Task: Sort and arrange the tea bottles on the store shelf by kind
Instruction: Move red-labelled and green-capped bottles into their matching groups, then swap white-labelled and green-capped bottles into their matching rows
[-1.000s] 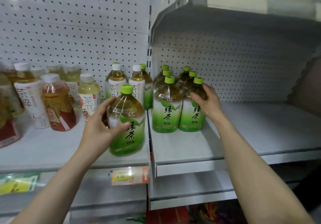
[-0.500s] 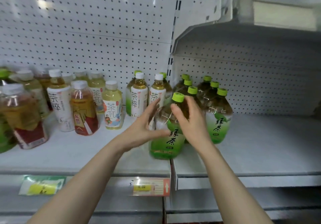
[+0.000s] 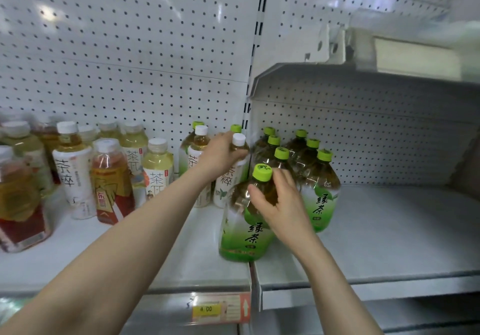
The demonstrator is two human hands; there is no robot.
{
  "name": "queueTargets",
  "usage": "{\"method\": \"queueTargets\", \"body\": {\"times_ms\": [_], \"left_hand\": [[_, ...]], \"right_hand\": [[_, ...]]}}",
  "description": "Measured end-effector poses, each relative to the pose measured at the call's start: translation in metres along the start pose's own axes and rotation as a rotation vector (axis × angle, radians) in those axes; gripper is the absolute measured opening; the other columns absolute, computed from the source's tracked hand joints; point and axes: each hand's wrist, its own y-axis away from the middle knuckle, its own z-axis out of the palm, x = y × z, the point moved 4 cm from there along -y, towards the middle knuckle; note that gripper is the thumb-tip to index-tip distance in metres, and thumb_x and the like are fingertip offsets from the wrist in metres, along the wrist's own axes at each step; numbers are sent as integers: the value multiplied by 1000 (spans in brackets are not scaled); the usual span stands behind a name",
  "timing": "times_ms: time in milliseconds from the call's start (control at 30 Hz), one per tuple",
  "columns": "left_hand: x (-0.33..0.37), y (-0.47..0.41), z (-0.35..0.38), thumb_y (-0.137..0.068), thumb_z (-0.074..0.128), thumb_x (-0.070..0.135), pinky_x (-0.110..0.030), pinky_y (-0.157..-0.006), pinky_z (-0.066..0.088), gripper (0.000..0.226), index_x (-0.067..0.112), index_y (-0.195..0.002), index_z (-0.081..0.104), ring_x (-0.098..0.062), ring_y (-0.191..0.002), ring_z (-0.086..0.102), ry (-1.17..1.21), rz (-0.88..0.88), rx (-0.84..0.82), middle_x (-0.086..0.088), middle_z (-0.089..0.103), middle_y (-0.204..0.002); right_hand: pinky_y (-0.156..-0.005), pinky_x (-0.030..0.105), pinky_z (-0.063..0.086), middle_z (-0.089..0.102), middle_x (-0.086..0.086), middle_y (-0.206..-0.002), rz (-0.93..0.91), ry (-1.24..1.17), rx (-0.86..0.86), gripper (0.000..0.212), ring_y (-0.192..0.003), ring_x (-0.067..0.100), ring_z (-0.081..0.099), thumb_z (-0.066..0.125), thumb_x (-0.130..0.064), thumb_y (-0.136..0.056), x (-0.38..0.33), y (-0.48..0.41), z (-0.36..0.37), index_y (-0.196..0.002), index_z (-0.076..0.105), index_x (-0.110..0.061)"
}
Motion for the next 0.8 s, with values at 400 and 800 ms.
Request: {"method": "queueTargets", "body": {"times_ms": [400,800], "left_hand": [[-49,129,-93,-85,68,32,-35,-78,52,27,21,-110,66,-13,-92,65,192,3,301,7,69,-97],[-74,156,-119,-87,64,35,-30,-80,51,33,32,-118,53,5,-97,61,241,-67,351,26,65,-104]], "right_hand": [[-73,38,52,61,-4,-90,194,68,177,41,-84,20,61,48,-57,-95,-22,-22,41,-116,42,-22],[-90,44,48,66,13,-114,327,157,355,48,-109,32,60,46,-50,-98,-9,-109,92,-123,48,-9]]}}
